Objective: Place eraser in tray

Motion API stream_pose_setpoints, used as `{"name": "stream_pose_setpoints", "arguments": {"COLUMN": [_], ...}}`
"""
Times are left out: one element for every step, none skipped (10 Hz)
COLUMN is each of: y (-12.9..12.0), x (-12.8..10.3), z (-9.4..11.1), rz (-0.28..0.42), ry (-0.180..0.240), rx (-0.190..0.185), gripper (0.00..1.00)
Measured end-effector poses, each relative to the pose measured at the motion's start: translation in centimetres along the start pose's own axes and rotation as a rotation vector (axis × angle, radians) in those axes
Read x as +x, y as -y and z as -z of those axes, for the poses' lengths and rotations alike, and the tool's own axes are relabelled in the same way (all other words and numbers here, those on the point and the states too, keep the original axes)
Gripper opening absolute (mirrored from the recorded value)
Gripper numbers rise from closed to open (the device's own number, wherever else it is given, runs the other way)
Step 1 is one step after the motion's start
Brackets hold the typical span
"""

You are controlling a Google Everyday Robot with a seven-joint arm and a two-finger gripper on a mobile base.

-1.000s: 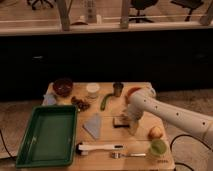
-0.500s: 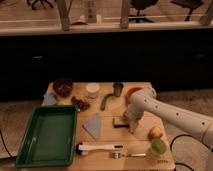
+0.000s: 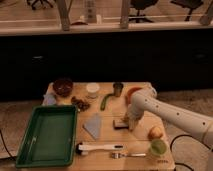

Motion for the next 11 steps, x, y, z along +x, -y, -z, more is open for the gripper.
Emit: {"name": "stream_pose_setpoints", "arguments": {"y": [0.0, -0.1, -0.3, -0.5, -0.2, -0.2, -0.5, -0.5, -0.4, -0.2, 0.2], "x": [0.0, 0.1, 0.3, 0.1, -0.5, -0.7, -0.8, -1.3, -2.1, -3.2, -4.9], "z": [0.0, 0.3, 1.1, 2.4, 3.3, 3.9, 4.3, 4.8, 5.4, 5.9, 6.5], "rz": [0.001, 0.003, 0.003, 0.004, 0.014, 0.017, 0.017, 0.027, 0.037, 0.046, 0.060], "ry": [0.000, -0.008, -0.016, -0.029, -0.037, -0.044, -0.058, -0.069, -0.078, -0.085, -0.093], "rx": [0.000, 0.003, 0.008, 0.010, 0.015, 0.019, 0.014, 0.018, 0.021, 0.022, 0.027], "gripper": [0.01, 0.01, 0.01, 0.01, 0.01, 0.01, 0.01, 0.01, 0.01, 0.01, 0.01]}}
